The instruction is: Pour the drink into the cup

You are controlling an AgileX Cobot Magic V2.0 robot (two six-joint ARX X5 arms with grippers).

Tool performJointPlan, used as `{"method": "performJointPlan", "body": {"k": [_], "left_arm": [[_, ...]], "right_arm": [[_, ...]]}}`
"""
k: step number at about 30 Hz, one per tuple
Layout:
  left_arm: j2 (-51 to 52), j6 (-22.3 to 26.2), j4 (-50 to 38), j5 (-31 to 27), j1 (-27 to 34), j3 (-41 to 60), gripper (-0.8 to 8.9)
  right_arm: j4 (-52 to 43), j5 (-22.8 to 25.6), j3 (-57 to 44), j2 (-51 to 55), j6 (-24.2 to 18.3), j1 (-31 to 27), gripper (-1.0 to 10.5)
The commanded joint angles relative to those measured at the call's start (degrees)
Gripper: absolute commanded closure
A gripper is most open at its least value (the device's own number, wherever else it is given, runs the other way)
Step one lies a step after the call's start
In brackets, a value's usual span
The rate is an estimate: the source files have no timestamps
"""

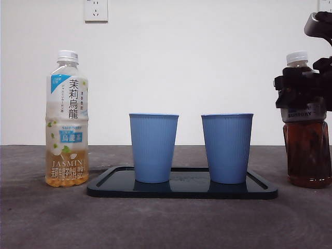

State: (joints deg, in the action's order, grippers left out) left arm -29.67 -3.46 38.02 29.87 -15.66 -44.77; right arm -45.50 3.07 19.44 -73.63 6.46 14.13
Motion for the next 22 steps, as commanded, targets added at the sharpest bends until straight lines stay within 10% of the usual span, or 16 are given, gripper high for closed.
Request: {"method": "performJointPlan", "body": {"k": [1,11,22], "left_arm": [[-0.31,1.09,-0.33,-0.15,-0.26,-0.92,2.84],[-0.39,1.11,-0.31,-0.15,-0.26,-0.92,2.84],[-2.05,1.16,-0.17,-0.59,-0.26,-0.74,2.93]], "right_arm": [[-1.88,-0.11,1.01,0.13,0.66,0.20,5.3],[5.73,-0.02,1.14,4.72,0.66,0.20,4.6],[37.18,-0.48,1.90,27.82,7.04,0.37,4.6]]}}
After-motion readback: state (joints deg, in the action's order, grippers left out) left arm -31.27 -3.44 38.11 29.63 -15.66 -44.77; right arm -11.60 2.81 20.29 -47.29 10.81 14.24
